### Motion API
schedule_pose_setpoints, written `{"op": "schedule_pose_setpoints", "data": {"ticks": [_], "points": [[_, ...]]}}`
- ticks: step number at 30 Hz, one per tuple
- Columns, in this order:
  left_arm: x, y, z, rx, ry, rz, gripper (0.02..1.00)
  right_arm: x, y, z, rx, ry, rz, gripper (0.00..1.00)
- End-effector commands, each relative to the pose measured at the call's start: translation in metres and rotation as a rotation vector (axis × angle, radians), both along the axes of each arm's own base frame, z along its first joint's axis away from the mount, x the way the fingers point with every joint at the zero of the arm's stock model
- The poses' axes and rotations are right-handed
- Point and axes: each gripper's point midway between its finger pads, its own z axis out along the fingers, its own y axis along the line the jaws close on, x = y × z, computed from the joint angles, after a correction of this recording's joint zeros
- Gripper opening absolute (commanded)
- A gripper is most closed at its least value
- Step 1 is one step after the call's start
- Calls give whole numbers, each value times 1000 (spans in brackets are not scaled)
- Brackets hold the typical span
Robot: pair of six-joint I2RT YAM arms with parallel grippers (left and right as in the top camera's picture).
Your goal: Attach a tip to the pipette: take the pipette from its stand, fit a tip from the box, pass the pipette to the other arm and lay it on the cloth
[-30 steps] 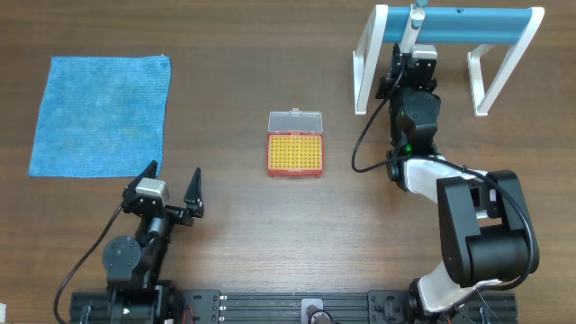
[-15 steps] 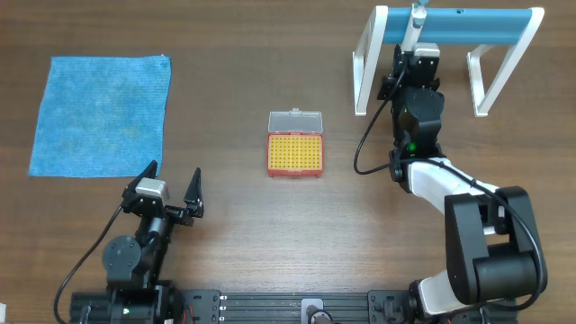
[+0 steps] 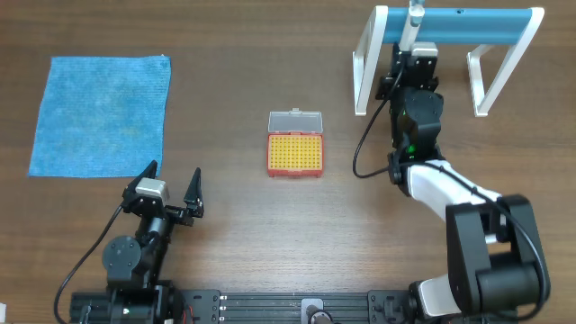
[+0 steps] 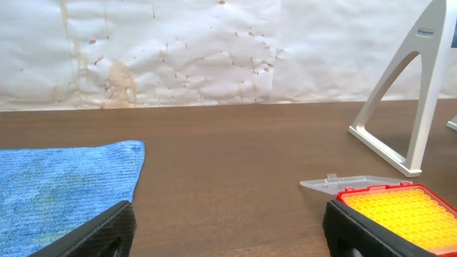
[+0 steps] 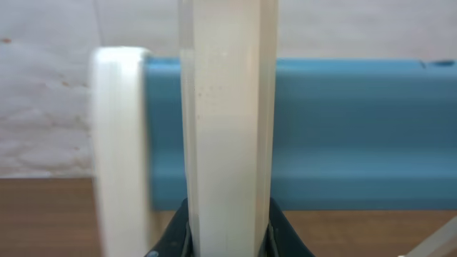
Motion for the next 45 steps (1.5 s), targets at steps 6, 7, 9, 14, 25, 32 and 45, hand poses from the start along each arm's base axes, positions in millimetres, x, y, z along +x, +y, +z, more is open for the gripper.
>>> {"op": "schedule_pose_setpoints", "data": {"ticks": [6, 7, 9, 14, 25, 32, 45], "points": [[0, -1, -1, 2, 1, -3, 847, -83, 96, 57, 10, -251, 341, 82], [0, -1, -1, 2, 1, -3, 847, -94, 106, 64, 18, -302, 389, 80], [0, -1, -1, 2, 1, -3, 847, -111, 120, 72, 34, -382, 449, 82], [0, -1, -1, 2, 1, -3, 847, -124, 161, 49, 50, -327, 620, 82], [0, -1, -1, 2, 1, -3, 849, -127, 217, 17, 94, -231, 760, 80], [0, -1, -1, 2, 1, -3, 849, -117, 223, 0, 85, -191, 760, 80], [0, -1, -1, 2, 1, -3, 849, -111, 227, -35, 68, -108, 759, 80]]}}
